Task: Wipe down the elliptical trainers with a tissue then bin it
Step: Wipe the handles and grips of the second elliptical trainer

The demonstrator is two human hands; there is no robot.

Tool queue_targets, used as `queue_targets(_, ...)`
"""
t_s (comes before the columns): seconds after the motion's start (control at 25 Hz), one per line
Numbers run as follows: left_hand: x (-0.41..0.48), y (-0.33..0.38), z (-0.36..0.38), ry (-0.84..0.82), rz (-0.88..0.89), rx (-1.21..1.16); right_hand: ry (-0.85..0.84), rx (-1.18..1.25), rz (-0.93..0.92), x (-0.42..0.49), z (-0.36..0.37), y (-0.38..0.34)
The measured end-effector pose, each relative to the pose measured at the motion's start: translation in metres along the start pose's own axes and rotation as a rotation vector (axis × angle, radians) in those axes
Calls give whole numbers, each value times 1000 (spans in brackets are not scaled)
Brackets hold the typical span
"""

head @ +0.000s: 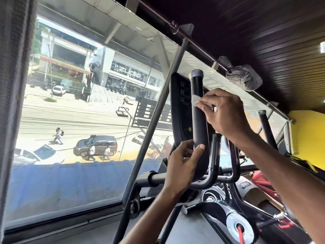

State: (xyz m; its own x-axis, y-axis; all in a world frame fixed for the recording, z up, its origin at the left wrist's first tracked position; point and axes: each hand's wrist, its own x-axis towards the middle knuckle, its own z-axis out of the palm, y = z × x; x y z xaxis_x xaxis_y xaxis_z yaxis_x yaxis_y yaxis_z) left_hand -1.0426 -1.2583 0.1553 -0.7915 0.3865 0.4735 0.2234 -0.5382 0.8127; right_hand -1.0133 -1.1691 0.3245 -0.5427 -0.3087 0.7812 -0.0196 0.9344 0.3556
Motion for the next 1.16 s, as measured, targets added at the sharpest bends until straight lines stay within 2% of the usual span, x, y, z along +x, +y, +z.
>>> queue_targets(0.2,4,-3,-1,-21,-24,-40,41,5,-9,-17,0,-6)
queue_targets(0.32,6,-4,-1,-40,-14,-29,-15,-35,-68,-28,0,-10)
queue_targets(0.44,7,-5,-2,-34,-12,-19,69,21,91,-25,1,-11)
queue_targets(0.6,7,-3,-3,-44,-38,-13,101,72,141,-35,2,-15)
queue_targets(0.64,7,-3,-3,-44,-39,-5,134,116,244,-40,4,-18)
queue_targets(0.76,6,-1,-3,-31,-42,19,249,272,716,-49,23,-25)
queue_targets(0.88,6,-1,-2,-14,-51,12,291,381,879,-32,39,-18)
queue_targets(0.92,6,-1,-1,-9,-58,11,302,397,875,-23,40,-16)
queue_targets(1.0,5,0,-1,-4,-61,25,307,290,722,-9,35,-15)
queue_targets(1.08,5,1,-2,-19,-53,33,273,66,433,-7,29,-20)
queue_targets(1.16,5,3,-3,-26,-40,43,168,-55,166,-11,22,-26)
